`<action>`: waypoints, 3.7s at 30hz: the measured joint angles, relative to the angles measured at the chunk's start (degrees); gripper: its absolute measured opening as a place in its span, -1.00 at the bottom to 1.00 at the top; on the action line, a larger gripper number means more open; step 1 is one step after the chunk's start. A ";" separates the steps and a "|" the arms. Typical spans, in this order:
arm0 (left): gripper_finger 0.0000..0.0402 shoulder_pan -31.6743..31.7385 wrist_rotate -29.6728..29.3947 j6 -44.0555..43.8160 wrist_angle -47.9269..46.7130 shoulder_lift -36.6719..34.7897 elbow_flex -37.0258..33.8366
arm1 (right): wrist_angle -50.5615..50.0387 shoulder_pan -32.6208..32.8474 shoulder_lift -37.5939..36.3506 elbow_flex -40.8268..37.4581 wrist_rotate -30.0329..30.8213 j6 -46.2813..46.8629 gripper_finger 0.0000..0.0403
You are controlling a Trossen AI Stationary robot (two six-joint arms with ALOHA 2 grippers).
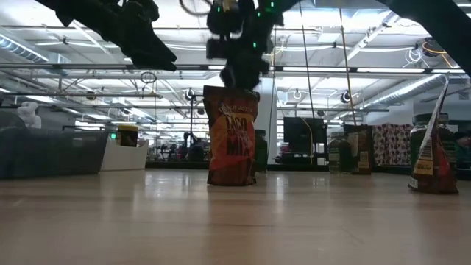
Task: Sort spices by type
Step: Put the bottom yellow seasoning bottle into the top white bin
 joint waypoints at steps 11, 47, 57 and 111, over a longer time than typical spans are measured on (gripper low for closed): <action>0.33 0.00 2.18 -1.73 6.99 4.40 0.00 | -23.87 -2.07 -3.68 8.56 -7.90 10.42 0.49; 0.33 1.78 11.18 5.85 21.18 41.72 12.94 | 71.70 3.87 -57.87 -85.04 -0.24 36.11 0.49; 0.33 1.73 10.64 5.94 22.75 42.05 12.96 | 71.55 3.87 -57.29 -85.04 -0.30 35.12 0.49; 0.33 2.84 10.85 7.34 23.50 42.71 12.85 | 71.10 3.87 -57.29 -85.04 -0.55 35.73 0.49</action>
